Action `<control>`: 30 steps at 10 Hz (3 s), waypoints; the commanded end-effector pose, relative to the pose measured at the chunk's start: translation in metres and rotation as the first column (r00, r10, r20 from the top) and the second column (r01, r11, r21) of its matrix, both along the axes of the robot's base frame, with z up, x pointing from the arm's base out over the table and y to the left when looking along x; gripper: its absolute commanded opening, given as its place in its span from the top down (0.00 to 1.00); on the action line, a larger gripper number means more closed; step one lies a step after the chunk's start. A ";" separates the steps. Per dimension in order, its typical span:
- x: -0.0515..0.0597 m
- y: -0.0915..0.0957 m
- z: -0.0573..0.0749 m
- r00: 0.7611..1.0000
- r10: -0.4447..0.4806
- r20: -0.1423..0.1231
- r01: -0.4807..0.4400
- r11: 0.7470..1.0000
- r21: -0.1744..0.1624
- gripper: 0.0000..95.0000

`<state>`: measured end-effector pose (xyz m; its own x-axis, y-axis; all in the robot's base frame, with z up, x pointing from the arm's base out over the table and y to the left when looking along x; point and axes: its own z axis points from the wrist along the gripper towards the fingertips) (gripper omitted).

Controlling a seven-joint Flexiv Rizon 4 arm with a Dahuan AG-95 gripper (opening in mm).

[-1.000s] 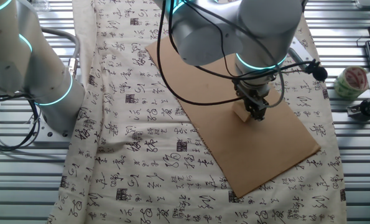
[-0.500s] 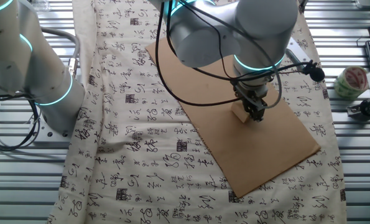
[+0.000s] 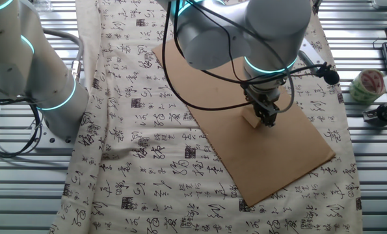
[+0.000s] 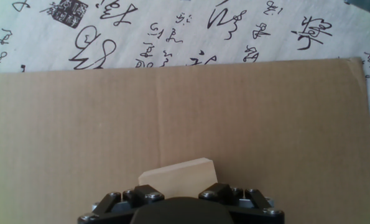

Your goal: Grab the block and place it at the designated location

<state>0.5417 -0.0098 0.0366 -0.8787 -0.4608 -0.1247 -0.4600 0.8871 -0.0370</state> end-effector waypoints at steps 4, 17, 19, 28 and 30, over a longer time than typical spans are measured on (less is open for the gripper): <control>0.000 0.000 0.000 1.000 0.002 -0.005 -0.002 1.000 0.008 1.00; 0.000 0.000 0.000 0.995 0.099 -0.025 -0.099 0.995 0.015 1.00; 0.000 0.000 0.000 0.995 0.096 -0.022 -0.096 0.995 0.014 1.00; -0.004 0.000 -0.001 0.999 -0.034 -0.029 0.034 0.999 0.018 1.00; -0.004 0.000 -0.001 0.996 -0.082 -0.031 0.083 0.996 0.023 1.00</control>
<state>0.5376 -0.0087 0.0352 -0.9159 -0.3871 -0.1065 -0.3892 0.9211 -0.0006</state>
